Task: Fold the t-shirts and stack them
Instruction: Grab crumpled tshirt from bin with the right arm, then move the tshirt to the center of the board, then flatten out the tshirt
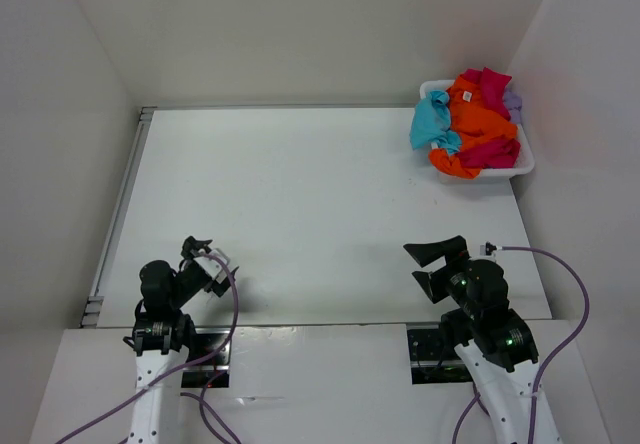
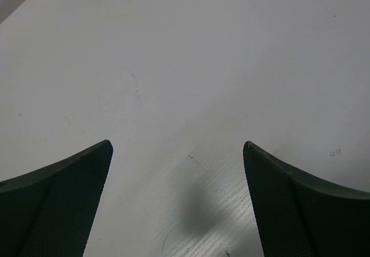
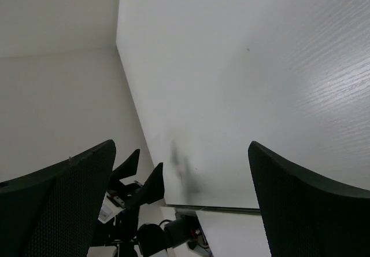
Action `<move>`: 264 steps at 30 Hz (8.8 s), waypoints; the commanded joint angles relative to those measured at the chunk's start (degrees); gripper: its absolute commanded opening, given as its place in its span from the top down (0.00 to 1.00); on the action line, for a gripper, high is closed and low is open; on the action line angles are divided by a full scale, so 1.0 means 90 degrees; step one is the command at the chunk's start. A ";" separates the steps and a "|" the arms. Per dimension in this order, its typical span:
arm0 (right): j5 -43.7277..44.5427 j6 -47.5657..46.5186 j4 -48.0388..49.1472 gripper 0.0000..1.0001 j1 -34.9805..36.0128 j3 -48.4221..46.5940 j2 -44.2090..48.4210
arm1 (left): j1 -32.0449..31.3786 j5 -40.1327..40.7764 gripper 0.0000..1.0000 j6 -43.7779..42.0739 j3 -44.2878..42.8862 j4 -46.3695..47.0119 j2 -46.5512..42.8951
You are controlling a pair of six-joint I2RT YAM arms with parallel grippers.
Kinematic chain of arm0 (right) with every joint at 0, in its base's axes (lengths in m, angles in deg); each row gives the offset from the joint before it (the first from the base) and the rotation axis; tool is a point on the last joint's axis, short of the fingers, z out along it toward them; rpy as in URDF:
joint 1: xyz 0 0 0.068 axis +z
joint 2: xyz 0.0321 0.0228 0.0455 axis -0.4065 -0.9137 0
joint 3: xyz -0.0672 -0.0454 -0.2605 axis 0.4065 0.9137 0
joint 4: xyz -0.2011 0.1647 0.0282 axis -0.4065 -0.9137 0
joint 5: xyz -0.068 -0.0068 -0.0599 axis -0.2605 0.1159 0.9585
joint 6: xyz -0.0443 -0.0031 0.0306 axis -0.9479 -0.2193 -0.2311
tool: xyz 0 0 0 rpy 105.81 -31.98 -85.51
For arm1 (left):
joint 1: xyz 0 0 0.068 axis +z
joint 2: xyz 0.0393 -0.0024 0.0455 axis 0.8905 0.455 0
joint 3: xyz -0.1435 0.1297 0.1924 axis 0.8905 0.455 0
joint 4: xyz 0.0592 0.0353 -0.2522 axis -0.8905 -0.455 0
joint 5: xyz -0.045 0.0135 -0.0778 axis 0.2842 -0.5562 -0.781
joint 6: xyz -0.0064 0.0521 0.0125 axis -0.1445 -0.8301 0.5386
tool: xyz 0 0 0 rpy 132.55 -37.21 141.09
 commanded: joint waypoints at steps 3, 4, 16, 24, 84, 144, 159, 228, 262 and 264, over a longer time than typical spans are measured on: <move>0.0175 0.0099 -0.0139 0.00 0.0059 -0.0195 0.0548 | 0.0039 0.0377 0.00 0.0648 0.0051 0.0593 -0.0773; 0.0175 0.0099 -0.0139 0.00 0.0059 -0.0137 0.0548 | 0.0039 0.0436 0.00 0.0707 0.0051 0.0681 -0.0773; -0.0334 -0.0873 0.3278 0.00 0.0059 -0.0837 -0.1543 | 0.0039 0.0923 0.00 0.0863 0.0148 0.2752 -0.0773; 0.2366 -0.4350 0.1288 0.00 -0.0260 -0.5803 -0.6460 | -0.0020 0.2307 0.00 -0.0254 -0.0572 0.4168 -0.0549; 0.2478 -0.6463 0.0056 1.00 -0.2909 -1.2627 -1.3595 | -0.0205 0.1706 0.00 0.0190 -0.5594 -0.0344 0.7334; 0.1610 -0.4628 0.1403 0.15 0.0587 -0.6602 -0.9940 | -0.2917 0.1355 0.00 -0.0729 -0.6561 -0.2131 0.7810; 0.0468 -0.4412 0.2761 0.22 0.0587 -0.5342 -1.0613 | -0.4756 0.0905 0.01 0.0980 -0.6180 -0.0725 1.0232; 0.2381 -0.6132 0.0095 1.00 0.1457 -1.0812 -1.2638 | -0.1564 0.4793 1.00 -0.2339 -0.6420 -0.0539 0.6531; 0.1600 -0.4999 0.0721 0.22 0.0870 -0.6134 -1.0917 | -0.2627 0.3426 0.25 -0.4204 -0.3406 -0.3185 0.3524; 0.1746 -0.4853 0.0604 0.28 0.0870 -0.5880 -1.0917 | -0.2627 0.3173 0.25 -0.4370 -0.3406 -0.3341 0.3524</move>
